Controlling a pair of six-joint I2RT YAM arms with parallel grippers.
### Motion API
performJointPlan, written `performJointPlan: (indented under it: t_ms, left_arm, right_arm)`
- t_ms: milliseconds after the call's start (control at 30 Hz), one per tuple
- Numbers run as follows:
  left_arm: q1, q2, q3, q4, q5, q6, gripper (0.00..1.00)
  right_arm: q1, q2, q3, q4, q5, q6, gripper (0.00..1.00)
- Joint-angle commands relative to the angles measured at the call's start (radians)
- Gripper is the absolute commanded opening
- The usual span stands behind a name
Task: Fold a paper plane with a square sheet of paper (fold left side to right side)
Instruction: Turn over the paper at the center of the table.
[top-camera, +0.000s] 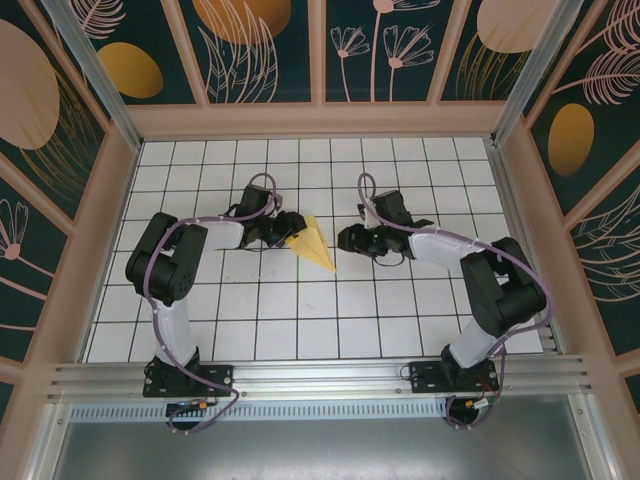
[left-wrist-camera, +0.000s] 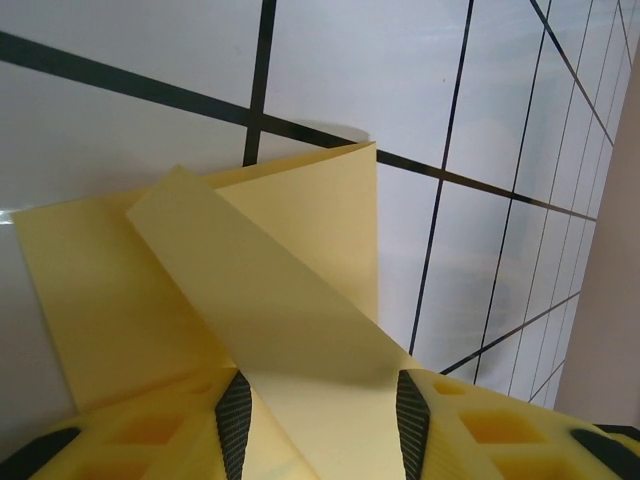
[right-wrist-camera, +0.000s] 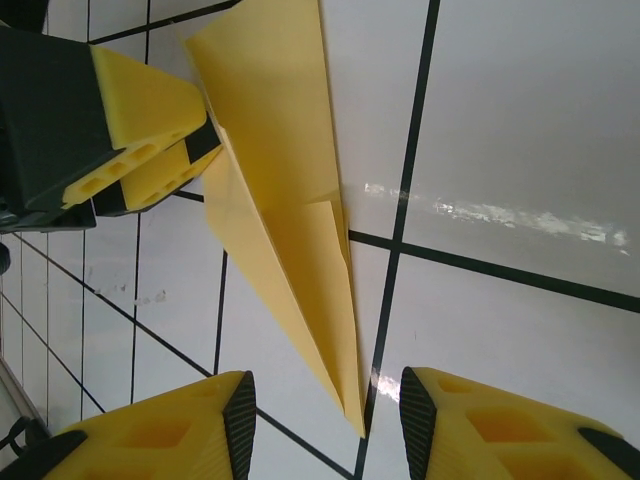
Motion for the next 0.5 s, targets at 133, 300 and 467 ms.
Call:
performJointPlan:
  t_ms: [133,300,467]
  left_arm:
    - [-0.006,0.012,0.023,-0.034,-0.012,-0.003,0.46]
    - [-0.007,0.015,0.026,-0.031,-0.011,-0.003,0.46]
    - [-0.008,0.023,0.044,-0.022,-0.004,-0.008,0.44]
  right_arm:
    - [0.002,0.17,0.147,0.104,-0.102,-0.018,0.46]
    - [0.004,0.271,0.242,0.09,-0.117,-0.037,0.45]
    - [0.005,0.292,0.247,0.092,-0.115,-0.033,0.45]
